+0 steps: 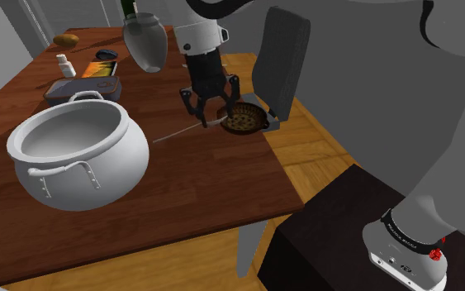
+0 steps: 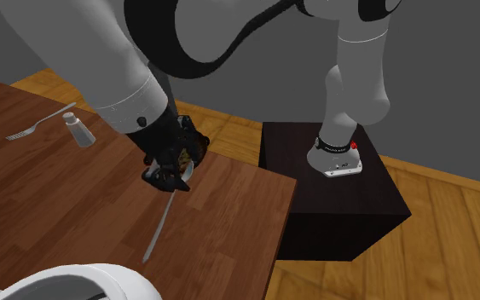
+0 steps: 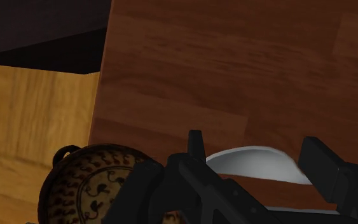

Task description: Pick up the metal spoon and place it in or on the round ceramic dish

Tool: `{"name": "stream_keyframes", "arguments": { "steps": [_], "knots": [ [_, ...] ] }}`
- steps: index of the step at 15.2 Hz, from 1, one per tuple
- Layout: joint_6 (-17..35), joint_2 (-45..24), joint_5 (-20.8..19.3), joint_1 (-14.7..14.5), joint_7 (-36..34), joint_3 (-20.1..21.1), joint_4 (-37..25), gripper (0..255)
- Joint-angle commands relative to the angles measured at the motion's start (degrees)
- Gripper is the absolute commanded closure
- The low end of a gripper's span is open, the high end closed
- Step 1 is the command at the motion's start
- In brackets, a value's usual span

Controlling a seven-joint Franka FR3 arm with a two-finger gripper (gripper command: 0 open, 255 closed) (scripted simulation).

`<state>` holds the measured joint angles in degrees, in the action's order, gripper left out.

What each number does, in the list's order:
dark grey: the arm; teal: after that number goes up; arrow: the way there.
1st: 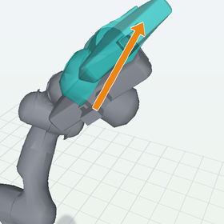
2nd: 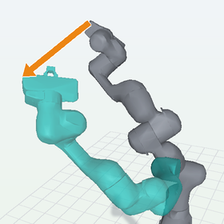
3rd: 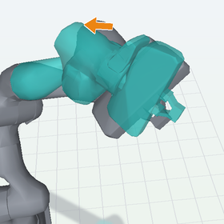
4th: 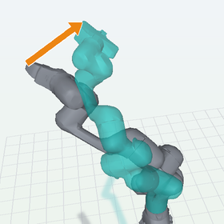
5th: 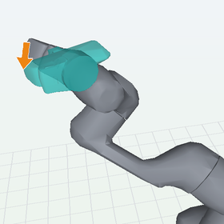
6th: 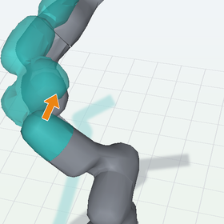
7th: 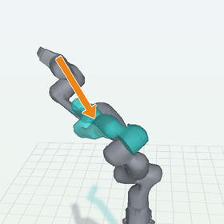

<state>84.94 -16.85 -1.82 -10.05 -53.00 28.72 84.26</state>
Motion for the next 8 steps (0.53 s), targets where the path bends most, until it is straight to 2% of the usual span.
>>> {"name": "stream_keyframes", "arguments": {
  "steps": [1,8],
  "knots": [
    [-0.06,1.89,0.44,1.91,2.53,-0.69,1.79,255],
    [0.55,8.26,1.29,8.58,12.58,-4.21,8.55,255]
  ]
}}
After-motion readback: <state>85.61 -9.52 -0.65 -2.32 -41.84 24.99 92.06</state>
